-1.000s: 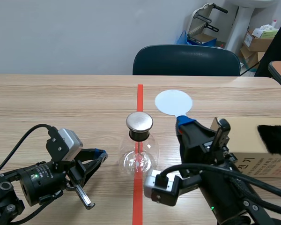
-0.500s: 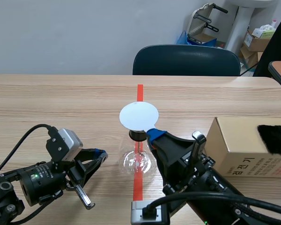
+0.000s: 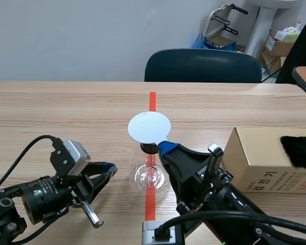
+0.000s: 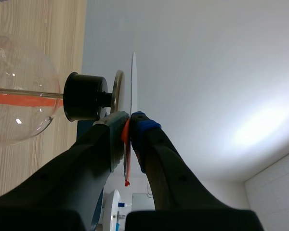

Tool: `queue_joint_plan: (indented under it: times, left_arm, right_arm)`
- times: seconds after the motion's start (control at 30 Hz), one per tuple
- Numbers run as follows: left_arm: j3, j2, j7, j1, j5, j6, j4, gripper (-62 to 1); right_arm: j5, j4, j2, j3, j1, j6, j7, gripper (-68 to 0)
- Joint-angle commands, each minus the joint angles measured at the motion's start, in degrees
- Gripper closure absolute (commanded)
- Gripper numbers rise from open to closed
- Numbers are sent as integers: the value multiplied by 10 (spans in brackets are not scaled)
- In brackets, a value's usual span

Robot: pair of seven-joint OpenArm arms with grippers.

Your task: Do the electroscope experiment

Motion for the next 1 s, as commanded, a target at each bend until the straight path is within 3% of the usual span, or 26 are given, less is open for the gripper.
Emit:
queue_joint_plan:
  times: [0.0,0.23,0.7,0.97]
  left_arm:
    - [-1,3,-9,-5,-2,1,12,-40]
    - [-1,3,-8,-5,-2,1,12,-40]
    - [-1,3,-8,-5,-2,1,12,-40]
    - [-1,3,-8,-5,-2,1,12,-40]
  right_arm:
    - [2,7,6,5,7,-6,-5,-17]
    - [2,7,6,5,7,-6,-75,-17]
    - [2,7,6,5,7,-6,-366,-17]
    - [2,7,6,5,7,-6,-425,-17]
